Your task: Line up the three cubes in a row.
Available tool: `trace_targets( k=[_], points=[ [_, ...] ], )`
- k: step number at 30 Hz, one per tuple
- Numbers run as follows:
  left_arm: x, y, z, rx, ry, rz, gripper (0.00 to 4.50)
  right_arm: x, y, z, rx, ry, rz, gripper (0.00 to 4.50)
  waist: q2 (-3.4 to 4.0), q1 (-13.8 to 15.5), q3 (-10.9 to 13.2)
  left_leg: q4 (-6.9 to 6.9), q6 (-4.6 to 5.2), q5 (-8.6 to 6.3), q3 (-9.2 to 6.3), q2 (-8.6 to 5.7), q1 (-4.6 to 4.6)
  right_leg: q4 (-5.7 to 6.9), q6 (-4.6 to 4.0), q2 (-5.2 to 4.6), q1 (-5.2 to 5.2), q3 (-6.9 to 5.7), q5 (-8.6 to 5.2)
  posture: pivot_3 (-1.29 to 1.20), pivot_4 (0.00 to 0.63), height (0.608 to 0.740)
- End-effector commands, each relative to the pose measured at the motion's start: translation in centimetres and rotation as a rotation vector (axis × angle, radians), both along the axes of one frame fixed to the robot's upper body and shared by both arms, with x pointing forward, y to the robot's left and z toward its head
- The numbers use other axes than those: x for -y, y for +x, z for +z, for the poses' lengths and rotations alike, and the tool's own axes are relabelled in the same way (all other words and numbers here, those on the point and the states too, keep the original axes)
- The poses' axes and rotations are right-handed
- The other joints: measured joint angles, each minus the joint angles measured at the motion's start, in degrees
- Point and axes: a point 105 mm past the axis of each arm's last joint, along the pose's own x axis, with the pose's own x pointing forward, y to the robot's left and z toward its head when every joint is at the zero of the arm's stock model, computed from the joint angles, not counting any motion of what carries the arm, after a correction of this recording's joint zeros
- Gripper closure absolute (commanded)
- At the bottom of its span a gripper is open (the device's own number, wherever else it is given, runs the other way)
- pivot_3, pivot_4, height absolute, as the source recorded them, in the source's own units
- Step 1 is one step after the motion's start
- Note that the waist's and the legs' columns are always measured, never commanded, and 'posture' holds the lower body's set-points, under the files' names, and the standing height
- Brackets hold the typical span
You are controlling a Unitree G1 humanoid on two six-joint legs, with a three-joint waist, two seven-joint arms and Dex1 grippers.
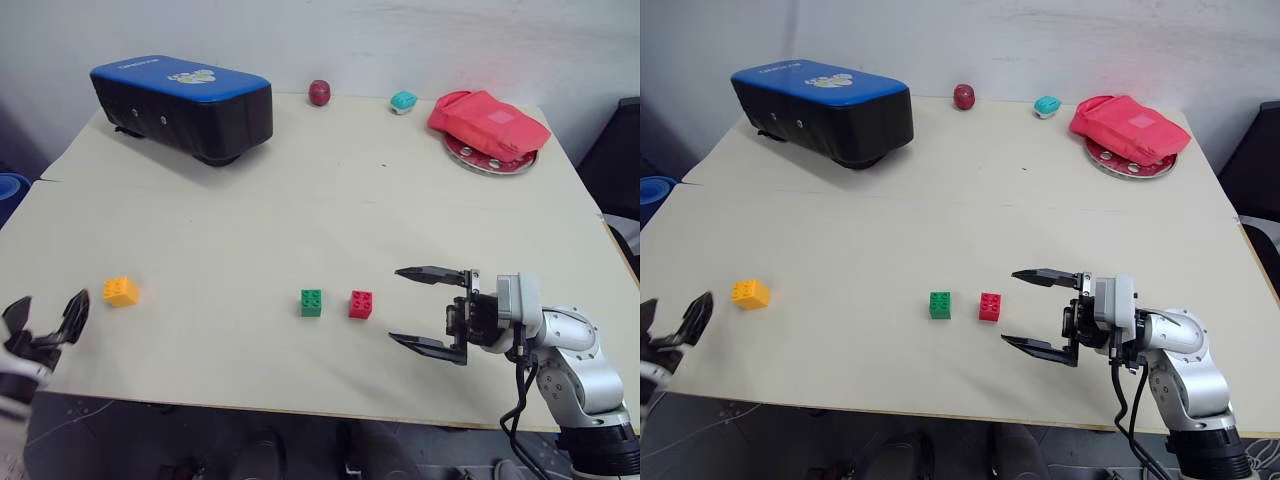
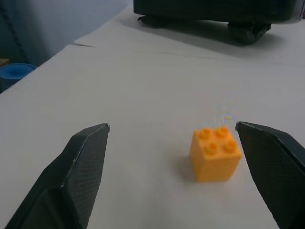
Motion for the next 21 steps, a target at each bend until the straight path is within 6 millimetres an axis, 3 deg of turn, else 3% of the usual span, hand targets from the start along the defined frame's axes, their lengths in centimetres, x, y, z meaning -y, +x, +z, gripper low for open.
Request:
trace_targets(
  k=[1,5,10,13,16,21],
  points=[
    [0.1,1.1,-0.8,-0.075,0.012,0.02,0.03,-0.4,-0.1,0.3,0.016,0.012,0.021,0.0,0.0,-0.2,0.0,0.0,0.0,0.0,0.01,0.0,0.0,0.01,0.0,0.0,-0.01,0.0,0.0,0.0,0.15,0.74],
    [1.7,2.8,-1.8,-0.102,0.029,-0.037,0.03,-0.7,-0.2,0.3,0.019,0.023,0.022,0.0,0.01,-0.1,0.0,-0.02,-0.06,0.04,0.05,0.02,-0.05,0.07,0.0,0.03,-0.13,0.03,0.0,0.0,0.15,0.74],
    [1.8,3.7,-3.0,-0.135,0.03,-0.034,0.03,-0.9,-0.6,0.4,0.019,0.029,0.023,0.0,0.0,0.3,0.0,0.01,-0.08,0.05,0.04,-0.01,-0.04,0.1,0.0,0.0,-0.12,0.02,0.0,0.0,0.15,0.74],
    [2.1,4.2,-3.4,-0.145,0.038,-0.055,0.6,-1.1,-0.9,0.5,0.021,0.028,0.032,0.0,0.0,0.3,0.0,-0.01,-0.08,0.05,0.04,0.0,-0.06,0.08,0.0,0.0,-0.14,0.02,0.0,0.0,0.15,0.74],
    [2.0,4.4,-3.7,-0.147,0.035,-0.053,1.51,-1.1,-1.1,0.6,0.029,0.03,0.033,0.0,0.0,0.4,0.0,0.0,-0.08,0.06,0.03,-0.01,-0.06,0.09,0.0,-0.01,-0.13,0.01,0.0,0.0,0.15,0.74],
    [2.8,4.8,-1.7,-0.025,0.037,-0.13,2.89,-0.9,-1.1,0.6,0.032,0.028,0.018,0.0,0.0,0.4,0.0,0.0,-0.09,0.06,0.03,0.0,-0.06,0.09,0.0,-0.01,-0.14,0.01,0.0,0.0,0.15,0.74]
  ],
)
